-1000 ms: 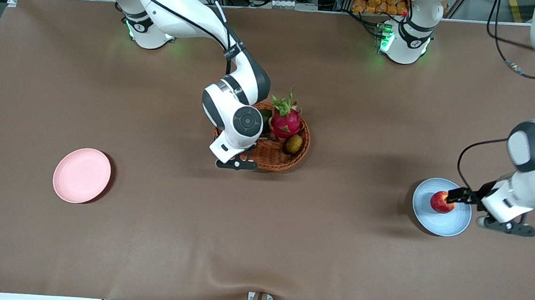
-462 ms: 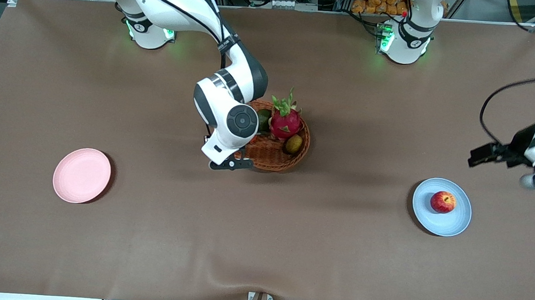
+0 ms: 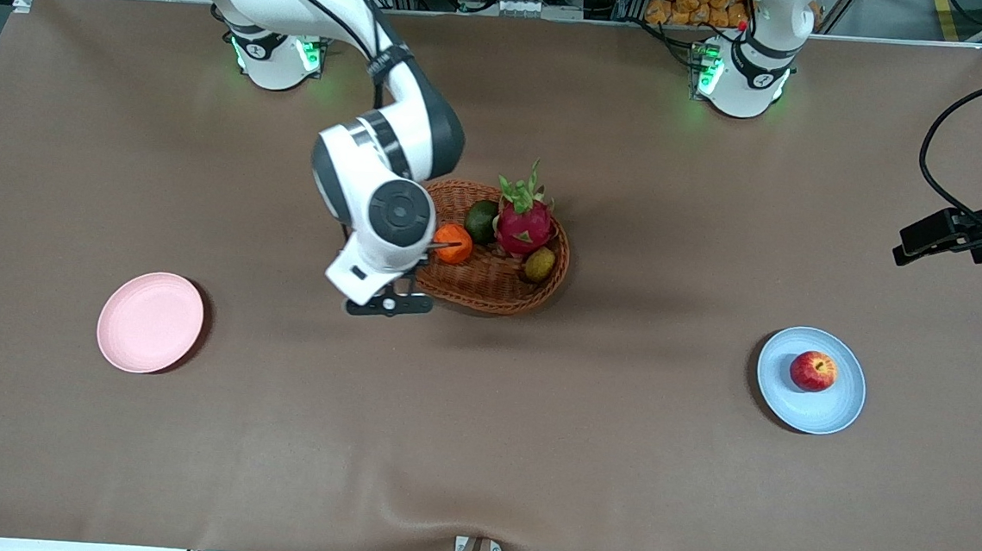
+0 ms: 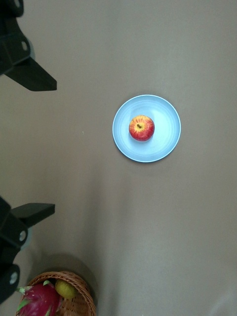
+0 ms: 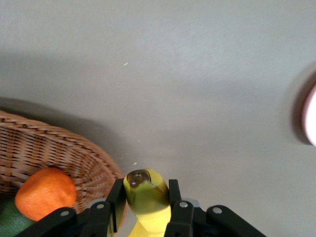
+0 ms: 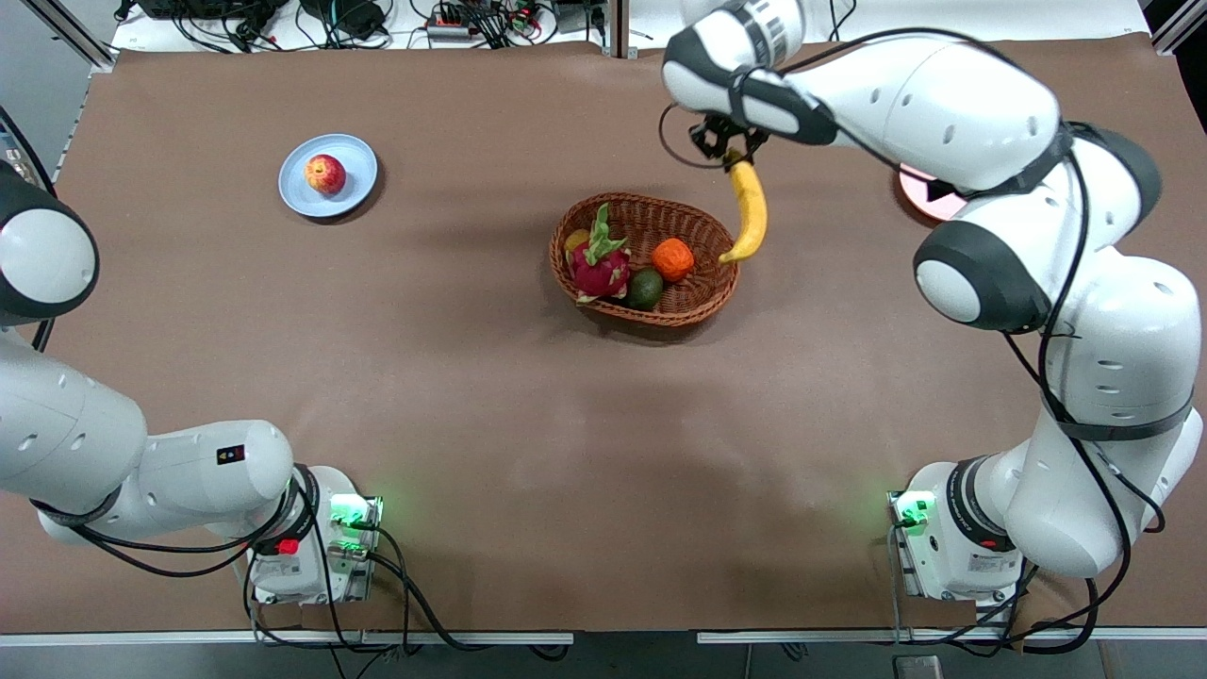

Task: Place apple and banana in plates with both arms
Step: 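Lift the banana with the right gripper and carry it to the pink plate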

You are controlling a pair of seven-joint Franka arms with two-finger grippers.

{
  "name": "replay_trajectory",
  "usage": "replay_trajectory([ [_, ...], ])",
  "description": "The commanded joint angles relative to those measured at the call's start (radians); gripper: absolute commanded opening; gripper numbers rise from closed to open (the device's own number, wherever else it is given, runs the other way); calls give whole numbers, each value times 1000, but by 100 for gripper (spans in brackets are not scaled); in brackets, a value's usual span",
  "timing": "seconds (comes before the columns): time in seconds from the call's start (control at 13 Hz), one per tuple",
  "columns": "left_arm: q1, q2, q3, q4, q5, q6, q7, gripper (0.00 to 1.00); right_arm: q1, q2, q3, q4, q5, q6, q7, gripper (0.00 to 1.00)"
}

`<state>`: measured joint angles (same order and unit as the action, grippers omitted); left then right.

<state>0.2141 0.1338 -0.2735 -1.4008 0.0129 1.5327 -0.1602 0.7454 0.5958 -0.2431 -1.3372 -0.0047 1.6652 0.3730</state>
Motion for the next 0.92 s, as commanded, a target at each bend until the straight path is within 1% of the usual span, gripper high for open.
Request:
replay_trajectory([
  [0.0, 4, 7, -18, 29, -1, -25, -12, 100, -18, -60, -95, -11, -14, -44, -145, 11],
  [0.08, 1, -22, -12, 28, -1, -23, -10, 100, -30, -60, -143, -11, -12, -71, -226, 11],
  [0.15, -8, -39, -9, 22, -2, -25, -9, 100, -49, -60, -177, -11, -9, -74, -277, 11],
  [0.23, -28, -48, 2, 17, -4, -26, -7, 100, -78, -59, -192, -13, -12, -78, -308, 12],
  [0.31, -45, -65, 23, 5, -4, -35, -1, 100, -105, -59, -193, -14, -15, -84, -334, 12],
  [0.46, -143, -104, 129, -39, -5, -40, -1, 100, -164, -57, -199, -14, -29, -90, -420, 12],
  [0.54, -195, -121, 190, -62, -10, -40, 1, 100, -190, -48, -199, -14, -59, -88, -474, 14],
  [0.69, -295, -141, 298, -87, -18, -40, 4, 100, -227, -33, -197, -14, -102, -79, -531, 14],
  [0.77, -327, -152, 327, -101, -18, -39, 4, 100, -238, -24, -197, -14, -113, -75, -557, 14],
  [0.85, -332, -161, 336, -110, -18, -36, 7, 100, -262, -7, -197, -14, -121, -58, -600, 14],
])
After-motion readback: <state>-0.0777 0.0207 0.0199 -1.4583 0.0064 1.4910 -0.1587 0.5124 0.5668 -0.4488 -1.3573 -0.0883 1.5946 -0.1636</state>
